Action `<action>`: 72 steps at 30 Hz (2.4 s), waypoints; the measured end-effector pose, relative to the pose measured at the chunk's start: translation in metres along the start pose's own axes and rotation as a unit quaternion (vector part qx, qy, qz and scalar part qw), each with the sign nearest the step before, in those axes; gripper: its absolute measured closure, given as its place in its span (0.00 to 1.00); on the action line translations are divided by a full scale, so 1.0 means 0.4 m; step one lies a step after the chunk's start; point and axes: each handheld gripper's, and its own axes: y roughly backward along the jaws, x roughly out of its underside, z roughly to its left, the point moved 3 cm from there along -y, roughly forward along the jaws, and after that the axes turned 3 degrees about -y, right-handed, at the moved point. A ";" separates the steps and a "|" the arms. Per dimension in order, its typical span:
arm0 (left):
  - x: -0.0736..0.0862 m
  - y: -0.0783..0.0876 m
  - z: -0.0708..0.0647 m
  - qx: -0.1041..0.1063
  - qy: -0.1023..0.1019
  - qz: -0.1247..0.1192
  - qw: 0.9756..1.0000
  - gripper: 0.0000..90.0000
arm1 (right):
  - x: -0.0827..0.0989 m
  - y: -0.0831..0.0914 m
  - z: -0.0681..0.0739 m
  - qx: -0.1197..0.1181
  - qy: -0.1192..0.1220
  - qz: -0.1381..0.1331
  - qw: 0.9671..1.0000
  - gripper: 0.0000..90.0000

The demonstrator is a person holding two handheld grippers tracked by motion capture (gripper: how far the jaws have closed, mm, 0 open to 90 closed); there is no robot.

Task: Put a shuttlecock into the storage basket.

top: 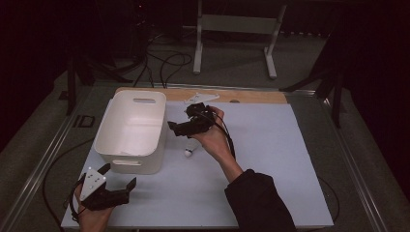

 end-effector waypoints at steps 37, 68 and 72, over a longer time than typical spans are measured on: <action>0.000 0.000 0.000 -0.001 0.000 0.000 1.000 0.00 | 0.083 -0.026 -0.048 0.015 -0.015 0.038 0.999 0.11; 0.000 0.000 0.000 -0.001 0.000 0.001 1.000 0.00 | 0.169 -0.060 -0.092 0.041 -0.012 0.088 0.995 0.17; 0.000 0.000 0.000 -0.001 0.000 0.001 1.000 0.00 | 0.179 -0.071 -0.087 0.035 -0.009 0.101 0.994 0.18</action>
